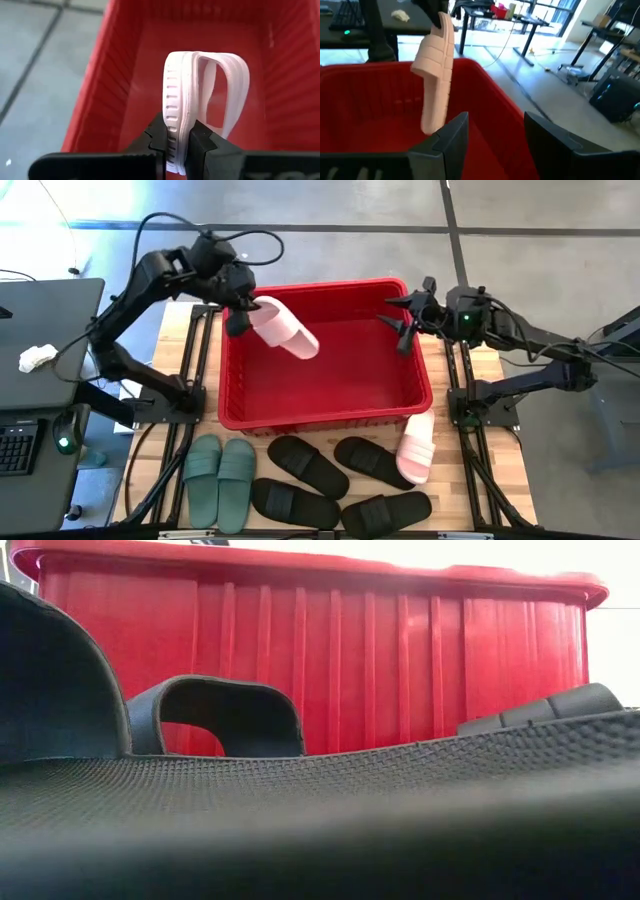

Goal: Pick and place slides into bin
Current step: Put the pink slide into the red bin

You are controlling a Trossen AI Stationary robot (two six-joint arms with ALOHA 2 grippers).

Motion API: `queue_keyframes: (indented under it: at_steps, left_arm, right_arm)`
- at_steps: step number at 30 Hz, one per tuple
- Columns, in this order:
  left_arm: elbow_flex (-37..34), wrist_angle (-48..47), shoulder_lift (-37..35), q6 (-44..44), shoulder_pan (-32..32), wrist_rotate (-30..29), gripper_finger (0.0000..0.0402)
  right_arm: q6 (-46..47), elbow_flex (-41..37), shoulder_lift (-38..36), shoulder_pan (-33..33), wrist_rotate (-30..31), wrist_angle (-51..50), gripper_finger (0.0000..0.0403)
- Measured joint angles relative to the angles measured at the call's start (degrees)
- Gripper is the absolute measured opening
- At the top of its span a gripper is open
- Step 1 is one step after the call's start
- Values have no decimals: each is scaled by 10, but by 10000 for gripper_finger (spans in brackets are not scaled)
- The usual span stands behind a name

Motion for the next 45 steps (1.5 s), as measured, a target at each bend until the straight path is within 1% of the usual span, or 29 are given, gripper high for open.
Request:
queue_keyframes:
  at_steps: [3, 7, 10, 13, 16, 20, 23, 26, 28, 30, 34, 37, 40, 45]
  left_arm:
    - [37, -60, 40, 36, 6, -1, 24]
    - [50, -105, 78, 84, 6, -5, 21]
    - [49, -106, 95, 106, 6, -4, 20]
    - [49, -106, 112, 108, 6, -2, 23]
    - [49, -105, 131, 111, 7, 19, 20]
    - [49, -106, 151, 113, 24, 57, 19]
    - [48, -106, 176, 113, 42, 59, 26]
    - [48, -105, 193, 117, 66, 78, 24]
    - [48, -105, 206, 138, 79, 107, 19]
    - [48, -105, 222, 160, 87, 119, 18]
    - [33, -104, 241, 188, 92, 122, 24]
    - [-3, -104, 252, 223, 93, 119, 24]
    - [-41, -102, 258, 233, 93, 108, 19]
    - [-94, -104, 259, 255, 93, 83, 23]
  right_arm:
    - [12, 0, 1, -8, -19, -26, 183]
    - [38, -1, 2, -22, -52, -69, 183]
    - [46, -1, 2, -33, -79, -90, 183]
    - [50, -1, 1, -48, -124, -99, 183]
    - [51, -1, 1, -63, -178, -107, 183]
    - [51, -1, 1, -79, -246, -113, 183]
    - [51, -1, 2, -86, -285, -130, 183]
    - [52, -1, 5, -87, -296, -162, 183]
    - [52, -1, 8, -87, -297, -181, 183]
    - [57, -1, 10, -87, -297, -204, 183]
    - [67, -1, 18, -87, -305, -220, 183]
    - [67, -1, 26, -87, -327, -221, 183]
    - [67, -1, 38, -87, -336, -223, 183]
    - [58, -1, 64, -89, -361, -226, 183]
